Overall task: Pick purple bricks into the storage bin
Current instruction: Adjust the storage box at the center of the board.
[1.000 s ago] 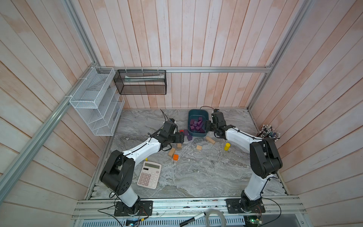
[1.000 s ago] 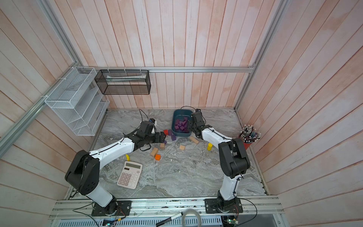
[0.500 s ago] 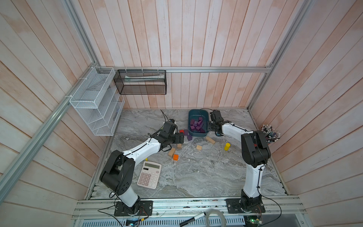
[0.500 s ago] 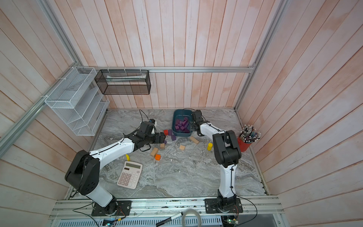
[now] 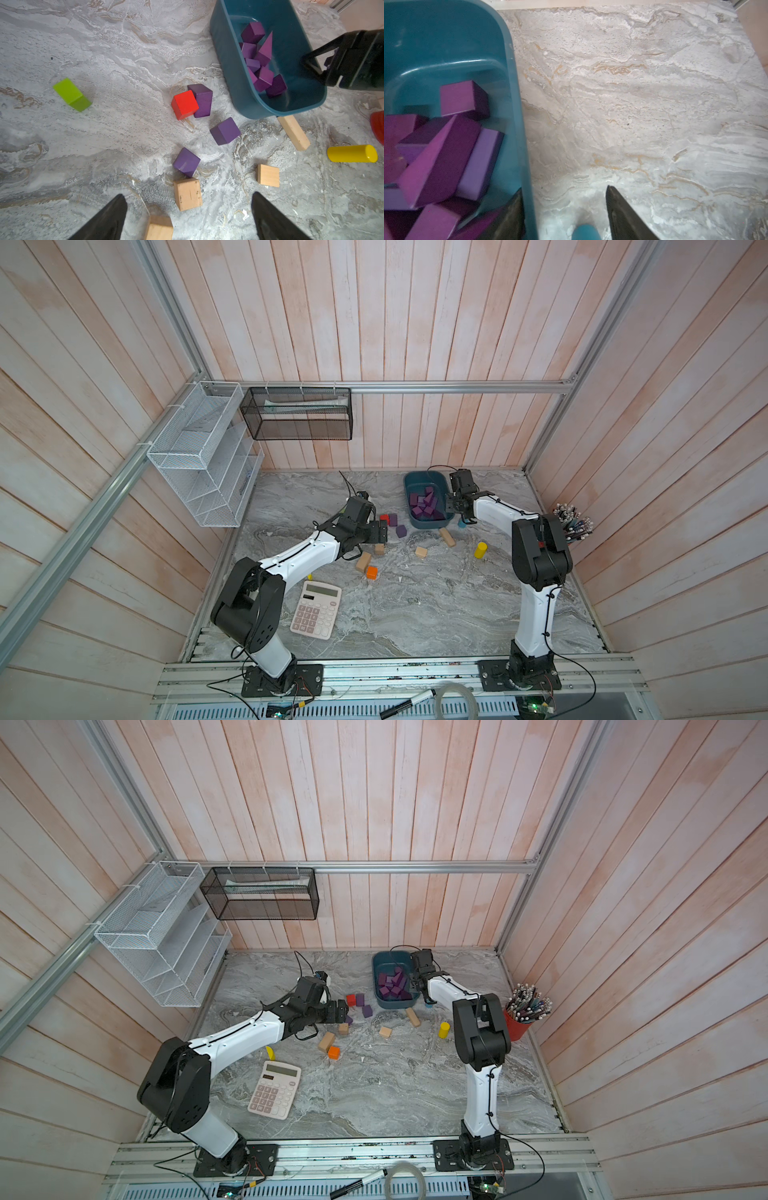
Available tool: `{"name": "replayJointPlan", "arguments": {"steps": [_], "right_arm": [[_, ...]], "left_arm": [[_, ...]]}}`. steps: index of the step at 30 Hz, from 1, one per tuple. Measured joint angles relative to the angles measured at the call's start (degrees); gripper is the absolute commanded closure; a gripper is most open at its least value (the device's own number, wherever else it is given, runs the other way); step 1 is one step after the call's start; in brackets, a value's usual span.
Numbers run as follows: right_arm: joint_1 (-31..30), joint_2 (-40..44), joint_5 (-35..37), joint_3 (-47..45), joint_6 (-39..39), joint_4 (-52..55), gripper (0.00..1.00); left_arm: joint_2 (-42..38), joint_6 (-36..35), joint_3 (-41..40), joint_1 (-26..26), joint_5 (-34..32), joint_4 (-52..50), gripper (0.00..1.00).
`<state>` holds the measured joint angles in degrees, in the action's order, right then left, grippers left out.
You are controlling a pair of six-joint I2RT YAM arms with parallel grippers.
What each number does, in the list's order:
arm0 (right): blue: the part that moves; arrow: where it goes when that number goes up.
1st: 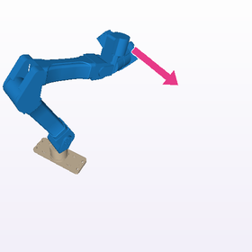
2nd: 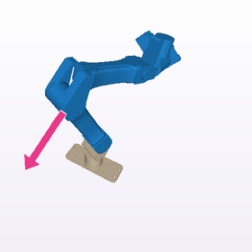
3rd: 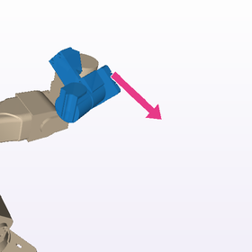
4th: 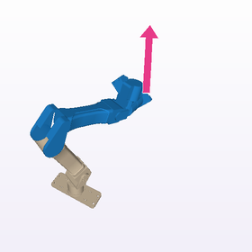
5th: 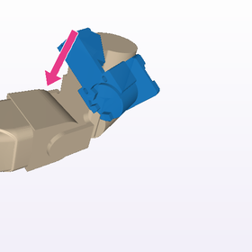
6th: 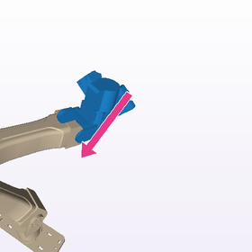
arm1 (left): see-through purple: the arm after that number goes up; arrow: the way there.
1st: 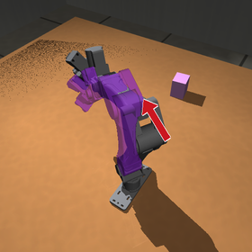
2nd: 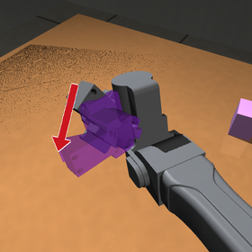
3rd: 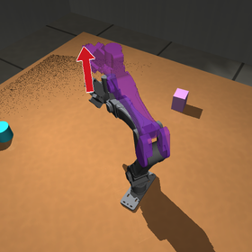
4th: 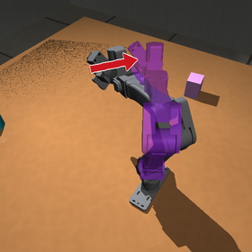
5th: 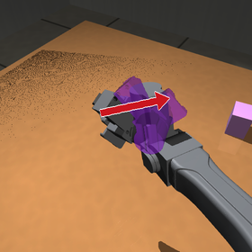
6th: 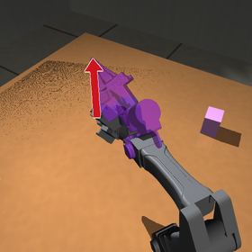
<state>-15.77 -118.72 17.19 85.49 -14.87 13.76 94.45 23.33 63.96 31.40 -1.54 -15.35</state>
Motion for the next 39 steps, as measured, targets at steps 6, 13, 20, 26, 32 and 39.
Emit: {"name": "replayJointPlan", "arguments": {"steps": [6,13,20,26,32,39], "right_arm": [[0.9,-1.5,0.5,1.6,0.4,0.0,0.37],[1.2,-1.8,-0.3,2.2,1.2,-0.7,0.38],[1.2,2.2,-5.8,0.8,0.8,-2.6,0.37],[1.0,16.2,-11.8,-8.9,-1.9,-8.9,0.37],[-3.6,27.8,-13.7,-20.8,-4.8,-15.6,0.37],[-15.3,29.5,-12.1,-24.5,-6.6,-15.9,0.38]], "left_arm": [[0.3,-0.2,0.5,0.0,-0.1,-0.5,0.06],[1.2,-0.2,1.3,0.0,0.0,-0.7,0.07],[3.0,-1.2,2.4,0.0,0.9,-0.7,0.14],[5.2,-2.6,5.7,0.7,1.0,-1.8,0.15],[5.5,-3.4,7.6,1.0,0.0,-2.5,0.15],[2.9,-3.1,7.1,1.0,-2.6,-8.6,0.15]]}}
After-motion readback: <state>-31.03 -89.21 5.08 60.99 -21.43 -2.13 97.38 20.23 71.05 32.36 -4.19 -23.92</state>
